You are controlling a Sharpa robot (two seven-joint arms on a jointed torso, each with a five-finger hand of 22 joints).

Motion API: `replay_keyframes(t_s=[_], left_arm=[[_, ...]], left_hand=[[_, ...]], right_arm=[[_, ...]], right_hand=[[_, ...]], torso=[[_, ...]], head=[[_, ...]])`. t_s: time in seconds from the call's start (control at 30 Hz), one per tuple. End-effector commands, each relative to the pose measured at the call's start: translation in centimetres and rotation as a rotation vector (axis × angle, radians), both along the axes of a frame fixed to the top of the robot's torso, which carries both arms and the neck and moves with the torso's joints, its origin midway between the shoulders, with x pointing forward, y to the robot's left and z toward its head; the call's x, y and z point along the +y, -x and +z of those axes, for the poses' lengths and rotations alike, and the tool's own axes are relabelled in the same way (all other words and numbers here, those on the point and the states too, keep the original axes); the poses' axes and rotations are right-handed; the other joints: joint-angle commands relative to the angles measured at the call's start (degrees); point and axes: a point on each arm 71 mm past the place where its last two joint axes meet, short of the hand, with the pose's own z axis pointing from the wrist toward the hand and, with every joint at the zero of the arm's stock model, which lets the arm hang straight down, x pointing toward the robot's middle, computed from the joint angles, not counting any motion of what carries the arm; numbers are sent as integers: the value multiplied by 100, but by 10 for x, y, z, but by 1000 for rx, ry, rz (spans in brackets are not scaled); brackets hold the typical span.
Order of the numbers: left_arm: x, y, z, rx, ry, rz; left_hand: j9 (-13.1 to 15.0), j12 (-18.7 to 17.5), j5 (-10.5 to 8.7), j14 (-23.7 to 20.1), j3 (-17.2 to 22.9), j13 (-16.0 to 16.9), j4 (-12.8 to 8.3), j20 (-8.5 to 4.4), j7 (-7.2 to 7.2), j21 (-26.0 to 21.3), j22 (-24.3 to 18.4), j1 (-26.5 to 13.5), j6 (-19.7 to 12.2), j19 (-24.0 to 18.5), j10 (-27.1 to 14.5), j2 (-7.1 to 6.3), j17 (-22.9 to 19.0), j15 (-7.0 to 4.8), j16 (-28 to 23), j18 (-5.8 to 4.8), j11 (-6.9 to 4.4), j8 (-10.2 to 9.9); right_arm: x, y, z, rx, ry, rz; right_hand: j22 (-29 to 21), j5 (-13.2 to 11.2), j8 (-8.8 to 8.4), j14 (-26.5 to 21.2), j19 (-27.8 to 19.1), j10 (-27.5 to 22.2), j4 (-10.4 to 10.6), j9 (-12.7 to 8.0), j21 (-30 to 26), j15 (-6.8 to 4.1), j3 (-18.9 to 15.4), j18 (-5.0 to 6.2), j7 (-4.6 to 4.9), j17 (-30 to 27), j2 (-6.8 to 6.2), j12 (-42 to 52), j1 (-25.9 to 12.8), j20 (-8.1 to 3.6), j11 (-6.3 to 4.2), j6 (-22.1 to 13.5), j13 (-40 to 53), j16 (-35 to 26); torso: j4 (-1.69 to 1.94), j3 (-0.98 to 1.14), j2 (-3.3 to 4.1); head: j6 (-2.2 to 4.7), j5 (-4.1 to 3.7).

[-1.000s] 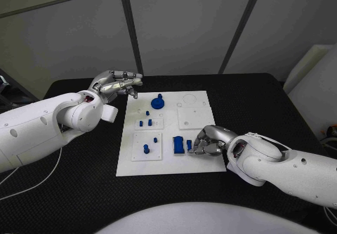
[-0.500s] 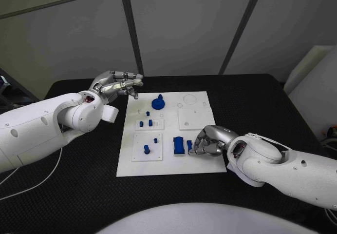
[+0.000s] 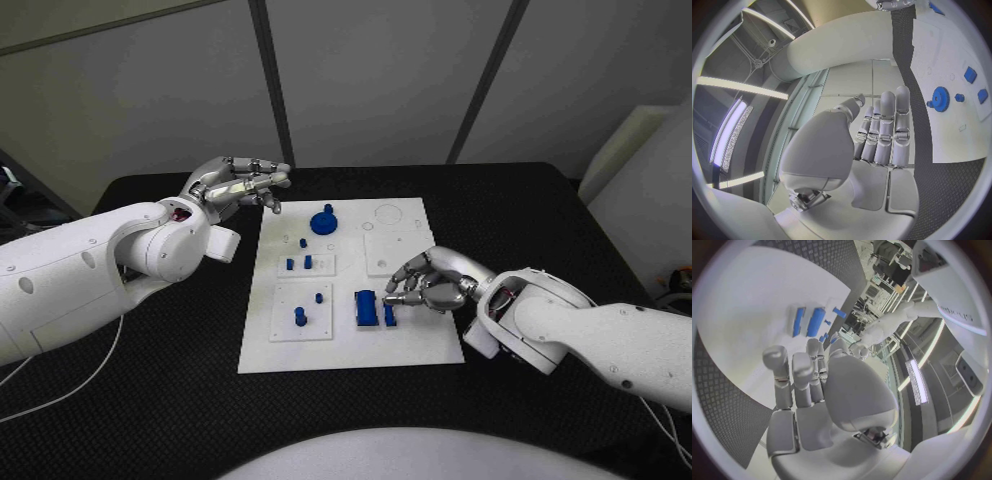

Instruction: Assemble the parts on the task board

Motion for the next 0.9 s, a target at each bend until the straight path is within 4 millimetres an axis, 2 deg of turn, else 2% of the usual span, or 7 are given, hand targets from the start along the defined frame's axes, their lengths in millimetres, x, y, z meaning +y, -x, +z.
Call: replay_keyframes(t_s=[0.03, 0.2, 0.33, 0.53, 0.83, 0.87, 0.9], left_arm=[[-1, -2, 3, -45, 40, 21], [2, -11, 0, -65, 88, 101], [5, -22, -8, -66, 117, 185], [2, -34, -21, -56, 146, 253], [-5, -44, -41, -29, 155, 328], [-9, -43, -43, -10, 130, 274], [-9, -43, -43, -10, 130, 275]], left_hand=[[17, 83, -15, -72, -79, 11, 48, 31, -48, -61, -44, -122, 52, -44, 26, -20, -38, -13, -87, -15, -33, 88], [27, 120, -3, -312, -107, -30, 128, 17, -164, -397, -293, -110, 267, -350, 217, 31, -360, -53, -774, -10, -111, 247], [-14, -331, -11, -342, -4, -312, 256, 138, -201, -1029, -817, -76, 395, -827, 475, -15, -959, 33, -2303, -18, -31, 207], [-14, -960, -20, -444, 38, -445, 399, 435, -167, -1927, -1613, -91, 372, -1556, 608, -94, -1304, 290, -3556, -17, -18, -9], [-21, -1876, -14, -1156, -486, -451, 475, 824, -251, -2621, -2933, -162, 81, -2947, 89, -15, -1692, 682, -4969, -43, 267, -522], [-393, -2274, -259, -2636, -928, -811, 281, 320, -557, -2940, -3536, -2501, -1465, -3864, -1533, 145, -2053, 375, -5159, -318, -62, -968], [-393, -2274, -259, -2687, -973, -811, 273, 313, -556, -2940, -3641, -2534, -1513, -3995, -1610, 164, -2053, 381, -5215, -318, -73, -968]], right_arm=[[-9, -21, 9, 81, -327, -87], [-27, -64, 9, 69, -462, -223], [-31, -98, 14, 16, -539, -289], [-30, -122, 11, -32, -579, -325], [-25, -142, -1, -61, -582, -347], [-26, -141, -5, -39, -537, -375], [-26, -141, -5, -39, -537, -375]], right_hand=[[-687, -88, -48, -345, -553, -260, -113, -32, -709, 66, 50, 170, 44, -587, 68, -182, 232, 51, 61, -116, -190, -619], [-1554, -166, -105, -1191, -1205, -651, -183, -189, -1817, 207, 128, 277, 121, -1674, 175, -840, 571, 199, 189, -243, -978, -2000], [-2243, -203, -335, -2011, -1744, -440, -49, -522, -2910, 491, 159, 243, 192, -2533, 256, -1820, 823, 433, 362, -117, -2360, -3307], [-3238, -253, -871, -1939, -1638, -56, 69, -1080, -4171, 714, 215, 281, 245, -3922, 218, -2789, 988, 759, 520, 65, -4010, -4976], [-4357, -248, -906, -1833, -1535, -40, -120, -1686, -5462, 883, 345, 297, 326, -4978, 202, -3353, 634, 975, 630, -55, -4747, -5778], [-4799, -613, -1262, -3652, -3037, -1857, -461, -1883, -5671, 635, 654, -73, -5, -5173, -248, -3718, -2067, 517, 343, -1670, -5101, -6133], [-4844, -613, -1262, -3680, -3056, -1901, -487, -1908, -5715, 653, 658, -73, -3, -5210, -248, -3718, -2135, 528, 365, -1701, -5101, -6133]], torso=[[-34, -32, -92], [-118, -82, -212], [-175, -110, -323], [-158, -111, -440], [-119, -60, -561], [-138, -81, -515], [-136, -80, -515]], head=[[93, 7], [242, 28], [375, 68], [589, 121], [741, 206], [728, 191], [731, 190]])
